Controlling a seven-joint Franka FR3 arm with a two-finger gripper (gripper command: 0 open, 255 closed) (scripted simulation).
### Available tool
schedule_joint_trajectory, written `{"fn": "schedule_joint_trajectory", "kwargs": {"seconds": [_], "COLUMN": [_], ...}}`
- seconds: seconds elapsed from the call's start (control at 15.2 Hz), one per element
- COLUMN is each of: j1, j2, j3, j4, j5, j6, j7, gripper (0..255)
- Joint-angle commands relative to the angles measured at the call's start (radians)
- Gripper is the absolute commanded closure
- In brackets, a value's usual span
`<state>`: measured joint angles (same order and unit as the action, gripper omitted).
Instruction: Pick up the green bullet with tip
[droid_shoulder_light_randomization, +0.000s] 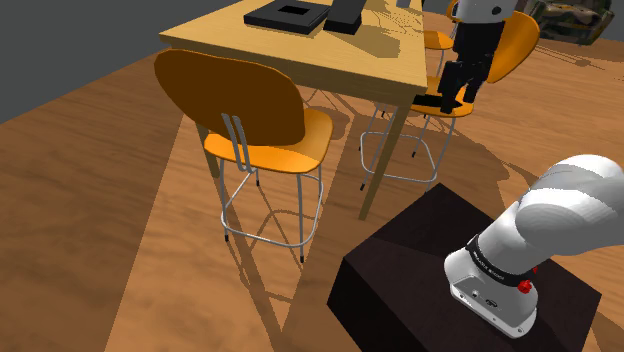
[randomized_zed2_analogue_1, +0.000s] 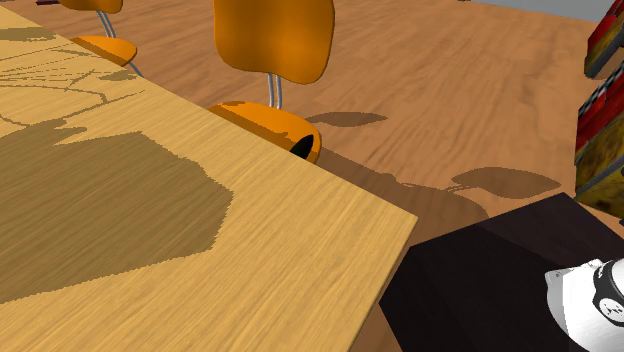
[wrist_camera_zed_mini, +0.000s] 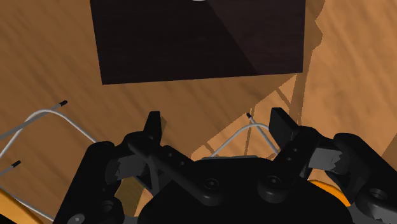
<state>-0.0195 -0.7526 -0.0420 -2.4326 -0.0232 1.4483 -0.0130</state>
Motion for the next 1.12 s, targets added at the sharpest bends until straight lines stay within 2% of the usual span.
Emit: {"fn": "schedule_joint_trajectory", "kwargs": {"seconds": [0.0, 0.59, 1.06], "j1": [0.0, -0.029, -0.013], "j2": [0.0, 0.093, 0.279], "j3": [0.0, -0.252, -0.448], "j4": [0.0, 0.011, 0.111], "j5": [0.0, -0.157, -0.196], "j6": [0.0, 0.128, 0.248], "j7": [0.0, -0.374, -0.67], "gripper": [0, 0, 0]}}
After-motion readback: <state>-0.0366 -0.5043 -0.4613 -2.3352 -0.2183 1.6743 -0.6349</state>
